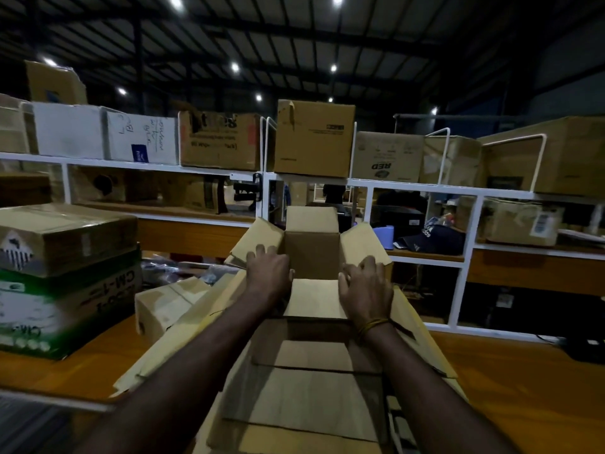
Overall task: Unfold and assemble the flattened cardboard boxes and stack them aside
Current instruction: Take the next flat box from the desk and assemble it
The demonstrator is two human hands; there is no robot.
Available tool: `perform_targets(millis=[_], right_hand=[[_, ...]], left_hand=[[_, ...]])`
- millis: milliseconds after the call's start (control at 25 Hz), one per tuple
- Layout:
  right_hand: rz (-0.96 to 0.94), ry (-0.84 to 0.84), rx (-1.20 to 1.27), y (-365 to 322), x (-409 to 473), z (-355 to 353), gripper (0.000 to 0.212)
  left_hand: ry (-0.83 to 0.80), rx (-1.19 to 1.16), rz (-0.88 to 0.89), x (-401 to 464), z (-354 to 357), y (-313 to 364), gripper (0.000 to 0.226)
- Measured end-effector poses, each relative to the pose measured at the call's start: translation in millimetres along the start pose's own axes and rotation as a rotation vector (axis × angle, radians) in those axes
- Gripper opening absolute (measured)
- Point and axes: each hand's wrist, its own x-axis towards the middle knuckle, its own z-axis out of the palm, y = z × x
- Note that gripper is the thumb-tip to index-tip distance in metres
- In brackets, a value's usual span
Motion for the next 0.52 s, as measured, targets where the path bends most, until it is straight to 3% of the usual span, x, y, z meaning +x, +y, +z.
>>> perform_targets(millis=[120,320,520], right_hand=[[-0.021,-0.127,-0.089,3.0,20.3,4.3,0.044],[0.182,-0.562,-0.187,16.6,69.0,30.5,0.05],[0.337,-0.809,-0.232,16.6,72.9,66.3,0.055]], left_hand=[[-0.063,-0.071,-0.035,13.8,15.4,-7.0,0.034],[-0.265,-0.162,-0.063,42.1,32.7,-17.2,0.046],[-0.517,-0.216,-0.021,64.8,53.8,-18.8,0.049]])
